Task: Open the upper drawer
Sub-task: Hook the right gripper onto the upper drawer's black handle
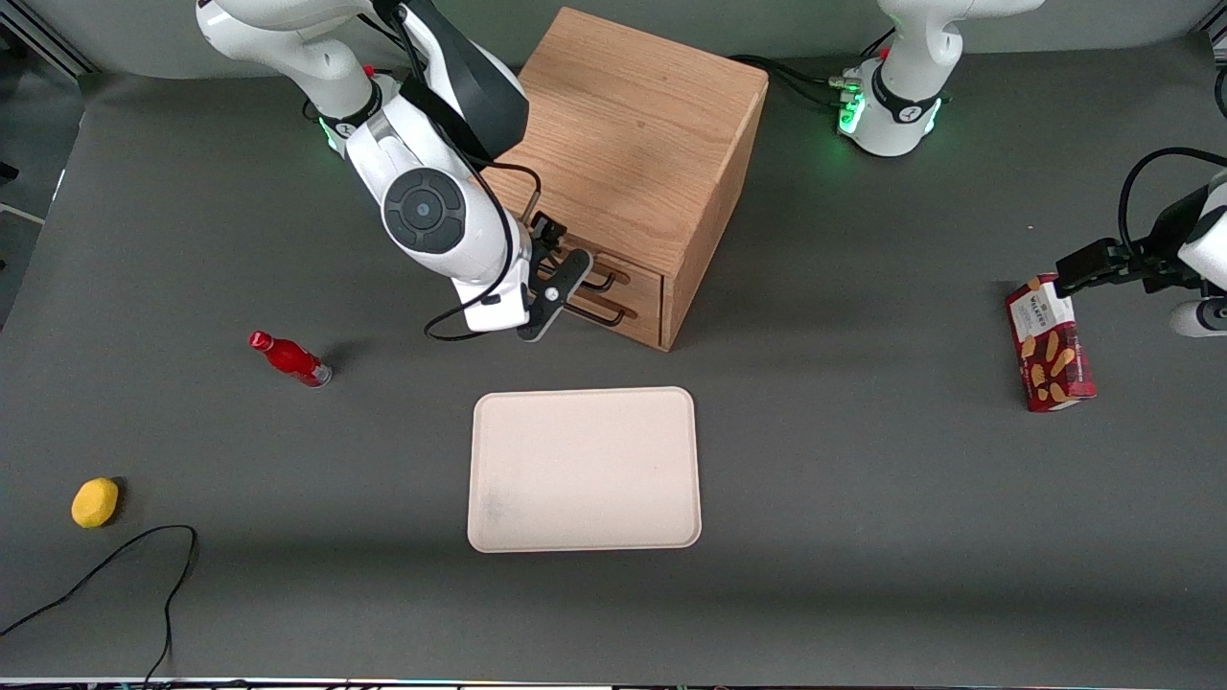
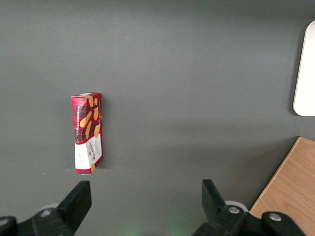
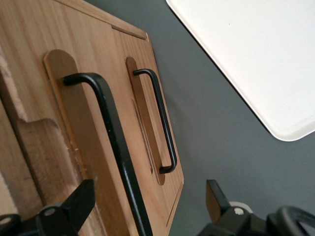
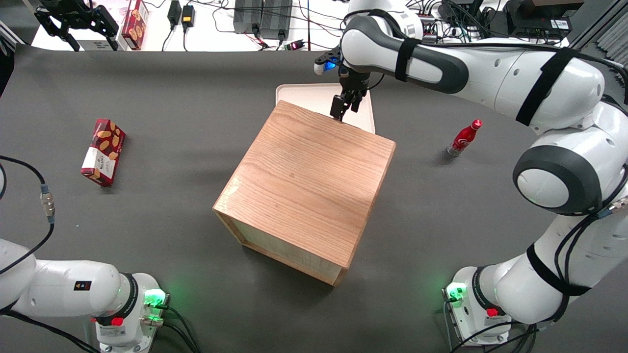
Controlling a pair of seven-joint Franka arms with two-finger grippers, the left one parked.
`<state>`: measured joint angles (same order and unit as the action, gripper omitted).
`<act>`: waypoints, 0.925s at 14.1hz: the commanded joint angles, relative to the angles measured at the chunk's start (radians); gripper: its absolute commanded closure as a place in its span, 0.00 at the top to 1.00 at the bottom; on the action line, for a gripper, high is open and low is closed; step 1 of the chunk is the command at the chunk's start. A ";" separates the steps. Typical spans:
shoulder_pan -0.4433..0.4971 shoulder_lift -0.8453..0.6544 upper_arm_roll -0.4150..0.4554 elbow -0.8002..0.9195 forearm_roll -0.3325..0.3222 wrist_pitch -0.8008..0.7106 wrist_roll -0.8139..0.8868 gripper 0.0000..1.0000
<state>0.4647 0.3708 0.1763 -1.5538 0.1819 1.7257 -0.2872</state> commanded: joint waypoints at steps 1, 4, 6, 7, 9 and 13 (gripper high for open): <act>0.006 -0.029 -0.011 -0.042 0.022 0.031 -0.013 1.00; 0.005 -0.026 -0.011 -0.064 0.021 0.060 -0.015 1.00; 0.005 -0.023 -0.012 -0.071 0.021 0.069 -0.018 1.00; 0.005 -0.021 -0.012 -0.075 0.021 0.080 -0.020 1.00; 0.005 -0.016 -0.014 -0.077 0.021 0.087 -0.021 1.00; 0.005 -0.009 -0.014 -0.077 0.021 0.095 -0.021 1.00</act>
<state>0.4639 0.3711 0.1694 -1.6128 0.1819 1.8039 -0.2872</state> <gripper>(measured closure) 0.000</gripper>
